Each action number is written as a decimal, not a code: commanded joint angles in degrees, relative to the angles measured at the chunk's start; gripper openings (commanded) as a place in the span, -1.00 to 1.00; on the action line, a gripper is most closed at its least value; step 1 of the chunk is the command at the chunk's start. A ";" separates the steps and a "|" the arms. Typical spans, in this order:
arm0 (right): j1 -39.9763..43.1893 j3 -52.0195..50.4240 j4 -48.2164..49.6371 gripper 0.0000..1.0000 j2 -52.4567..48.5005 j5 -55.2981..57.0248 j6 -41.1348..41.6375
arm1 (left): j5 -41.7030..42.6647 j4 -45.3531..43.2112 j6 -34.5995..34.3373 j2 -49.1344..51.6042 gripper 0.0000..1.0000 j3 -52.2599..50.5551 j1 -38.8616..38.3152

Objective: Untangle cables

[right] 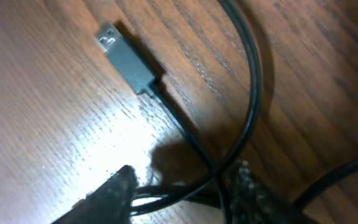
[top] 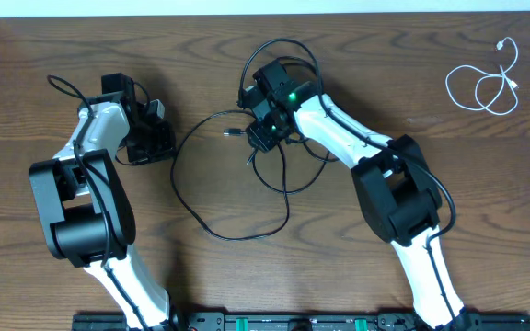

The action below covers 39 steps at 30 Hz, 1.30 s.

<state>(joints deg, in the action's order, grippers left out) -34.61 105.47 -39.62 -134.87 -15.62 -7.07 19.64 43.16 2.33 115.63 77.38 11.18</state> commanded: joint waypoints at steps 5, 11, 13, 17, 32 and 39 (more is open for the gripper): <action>-1.01 0.15 -1.03 -0.52 -1.53 2.89 -1.07 | 0.90 0.02 -0.48 0.74 -0.85 -0.46 -0.13; -1.29 0.15 -5.31 -0.80 -3.17 8.70 -1.07 | 0.87 0.00 -0.48 0.74 -0.82 -0.46 -0.13; -1.29 0.17 -5.64 -0.98 -3.28 9.79 0.42 | 0.85 -0.39 -0.48 0.74 -0.78 -0.44 -0.11; -1.20 0.59 -5.35 -0.98 -2.38 9.73 3.65 | 0.90 0.68 -0.52 0.57 -0.70 1.44 -0.11; 2.36 2.64 -5.84 -0.98 15.76 3.87 9.20 | 0.85 7.69 -0.52 -20.46 0.79 10.69 -0.11; 8.04 2.64 -6.49 -0.98 28.39 -1.53 9.20 | 0.37 5.38 -0.70 -31.36 0.81 10.69 -0.11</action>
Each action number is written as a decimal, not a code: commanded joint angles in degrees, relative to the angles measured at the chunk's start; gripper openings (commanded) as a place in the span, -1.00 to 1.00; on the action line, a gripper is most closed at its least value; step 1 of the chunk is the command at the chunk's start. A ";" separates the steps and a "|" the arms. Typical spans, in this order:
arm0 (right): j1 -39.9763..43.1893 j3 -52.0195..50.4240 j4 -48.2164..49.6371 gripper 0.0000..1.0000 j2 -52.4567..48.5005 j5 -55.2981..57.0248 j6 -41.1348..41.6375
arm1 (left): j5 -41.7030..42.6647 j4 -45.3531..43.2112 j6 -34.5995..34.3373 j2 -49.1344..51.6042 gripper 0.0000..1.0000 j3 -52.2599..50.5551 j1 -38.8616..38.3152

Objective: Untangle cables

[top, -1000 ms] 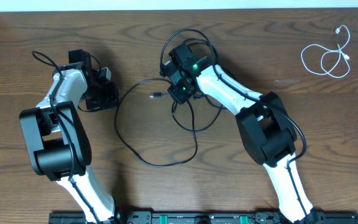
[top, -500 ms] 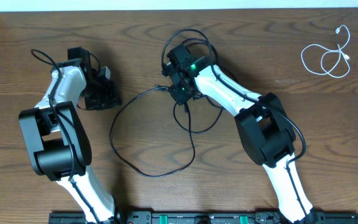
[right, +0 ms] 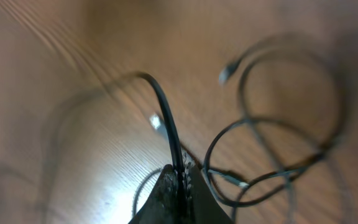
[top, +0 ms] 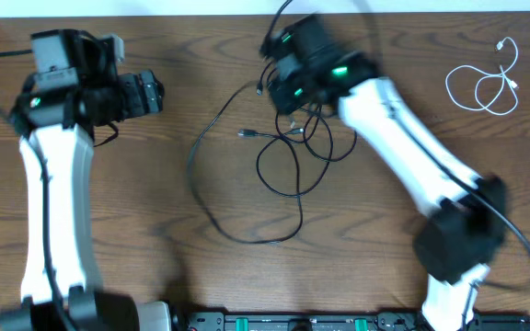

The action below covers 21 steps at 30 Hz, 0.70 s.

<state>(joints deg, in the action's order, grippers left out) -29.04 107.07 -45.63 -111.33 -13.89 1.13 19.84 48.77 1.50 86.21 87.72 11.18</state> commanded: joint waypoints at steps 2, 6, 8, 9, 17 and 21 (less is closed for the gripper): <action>4.66 1.05 -0.52 -0.98 8.15 -3.21 1.01 | 0.04 -0.39 0.13 -3.48 0.81 0.33 -0.11; 10.27 1.05 -0.70 -0.98 14.03 -3.17 1.01 | 0.07 -0.33 0.11 -4.28 0.82 0.33 -0.11; 13.49 1.05 -0.90 -0.98 16.37 -3.17 1.03 | 0.07 -0.13 0.11 -4.20 0.83 0.28 -0.11; 15.61 1.05 -0.98 -0.98 17.59 -3.17 1.09 | 0.09 -0.02 0.11 -4.17 0.83 0.26 -0.13; 36.48 2.21 -0.44 -0.98 23.06 -1.03 6.86 | 0.09 0.07 -0.96 -4.13 0.85 0.26 -0.13; 47.82 4.09 0.92 -0.98 22.58 -1.03 8.98 | 0.09 0.04 -1.60 -4.13 0.85 0.26 -0.13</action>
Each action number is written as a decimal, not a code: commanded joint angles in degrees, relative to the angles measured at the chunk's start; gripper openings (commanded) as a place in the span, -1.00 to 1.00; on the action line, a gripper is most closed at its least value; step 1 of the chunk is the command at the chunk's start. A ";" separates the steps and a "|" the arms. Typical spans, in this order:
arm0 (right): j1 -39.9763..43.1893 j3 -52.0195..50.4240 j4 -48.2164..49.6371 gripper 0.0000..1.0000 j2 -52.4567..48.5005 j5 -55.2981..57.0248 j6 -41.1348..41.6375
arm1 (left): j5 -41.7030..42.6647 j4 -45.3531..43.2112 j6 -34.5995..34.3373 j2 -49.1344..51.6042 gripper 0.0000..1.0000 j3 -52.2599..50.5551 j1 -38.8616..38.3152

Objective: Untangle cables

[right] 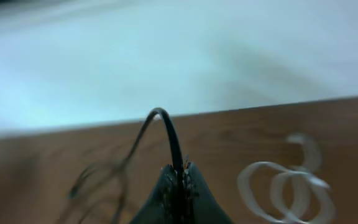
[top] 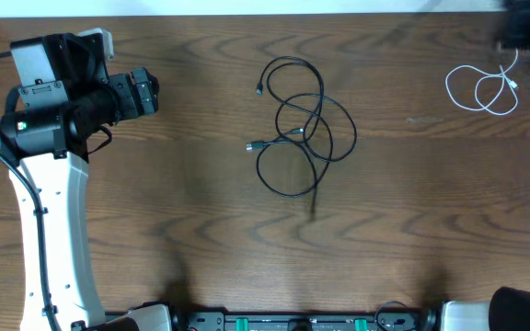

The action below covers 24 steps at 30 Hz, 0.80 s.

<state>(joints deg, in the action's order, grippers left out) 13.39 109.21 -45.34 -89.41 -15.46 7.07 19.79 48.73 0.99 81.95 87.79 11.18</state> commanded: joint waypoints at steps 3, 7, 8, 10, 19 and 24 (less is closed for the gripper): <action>12.26 4.22 2.56 -0.98 -0.37 0.55 3.65 | 0.13 0.09 -1.09 0.13 0.85 0.20 -0.13; 17.84 11.19 2.08 -0.98 -3.58 2.99 3.32 | 0.11 0.04 -1.09 0.15 0.85 0.20 -0.13; 18.49 13.66 1.27 -0.98 -4.92 5.20 2.49 | 0.11 0.02 -1.09 0.17 0.85 0.20 -0.13; 18.86 18.36 -0.74 -0.98 -7.72 9.99 0.83 | 0.13 0.04 -1.09 0.24 0.85 0.20 -0.13; 19.21 28.15 -10.71 -0.98 -22.73 30.60 -3.82 | 0.13 0.92 -1.09 0.35 0.86 0.20 -0.13; 20.90 28.15 -13.46 -0.97 -29.49 31.63 0.17 | 0.13 1.60 -1.09 0.35 0.85 0.20 -0.13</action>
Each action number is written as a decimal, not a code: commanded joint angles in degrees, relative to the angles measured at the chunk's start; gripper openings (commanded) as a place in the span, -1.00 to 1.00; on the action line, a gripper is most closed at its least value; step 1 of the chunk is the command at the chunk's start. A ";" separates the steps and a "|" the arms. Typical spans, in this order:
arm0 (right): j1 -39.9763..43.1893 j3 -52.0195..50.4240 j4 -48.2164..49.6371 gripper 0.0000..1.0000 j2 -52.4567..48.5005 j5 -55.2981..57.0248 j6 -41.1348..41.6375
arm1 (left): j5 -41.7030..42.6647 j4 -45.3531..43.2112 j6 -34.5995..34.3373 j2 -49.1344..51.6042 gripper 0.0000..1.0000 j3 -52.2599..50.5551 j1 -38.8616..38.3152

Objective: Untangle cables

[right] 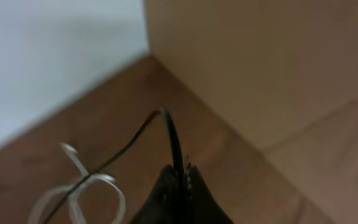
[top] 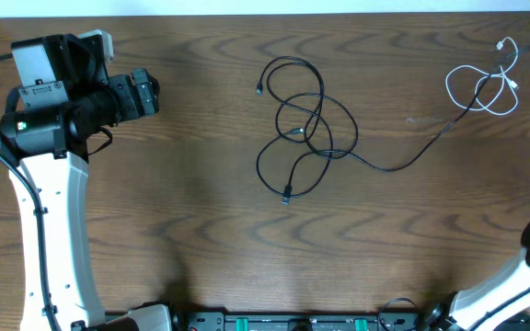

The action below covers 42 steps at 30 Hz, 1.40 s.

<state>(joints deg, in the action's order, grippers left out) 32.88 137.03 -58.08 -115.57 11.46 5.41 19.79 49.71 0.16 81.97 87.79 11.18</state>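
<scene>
A black cable (top: 304, 124) lies in loose overlapping loops at mid-table, one plug end at the bottom of the loops (top: 285, 197). One strand (top: 403, 164) runs out of the loops to the far right and crosses the coiled white cable (top: 481, 88). In the right wrist view my right gripper (right: 180, 173) is shut on the black cable (right: 169, 134), held above the table's far right corner, with the white cable (right: 79, 190) below left. The overhead view does not show that gripper. My left gripper (top: 144, 94) hangs raised at the left, away from both cables.
A tan wall or box side (right: 272, 68) stands just past the table corner by my right gripper. The left arm's white link (top: 49, 211) runs along the left side. The right arm's base sits at the bottom right.
A black strand now lies stretched from the loops to the far right over the white cable. The loose plug sits lower, below the loops. My right wrist view now faces the table corner.
My right gripper first sat low around the black strands in the tangle, the left gripper down at the left. Then it was lifted with a strand pinched and the left arm raised. Later it was at the far right, and now one strand trails out there.
</scene>
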 commanded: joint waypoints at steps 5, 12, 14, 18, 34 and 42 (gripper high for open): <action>1.60 0.31 -1.25 0.99 -7.23 1.27 1.66 | 0.13 1.73 -0.26 0.33 0.86 0.20 -0.13; -1.33 0.50 -3.30 0.98 -4.83 -20.81 -10.49 | 0.13 1.77 -0.26 0.33 0.86 0.20 -0.13; -2.32 0.50 -3.58 0.98 -4.52 -21.53 -10.62 | 0.13 1.90 -0.24 0.33 0.86 0.20 -0.13; -2.84 0.37 -3.65 0.99 -4.55 -16.79 -7.98 | 0.13 1.95 -0.24 0.33 0.87 0.20 -0.13; -11.98 0.37 -16.90 0.99 -4.55 -38.62 -18.73 | 0.13 1.92 -0.26 0.33 0.87 0.20 -0.13; -22.80 0.39 -26.80 0.99 -1.73 -36.98 -19.61 | 0.13 2.86 -0.24 0.33 0.87 0.20 -0.13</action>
<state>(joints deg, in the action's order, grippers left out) 11.88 136.77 -82.02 -121.40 -25.67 -12.82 19.79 52.21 -0.01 81.97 87.79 11.18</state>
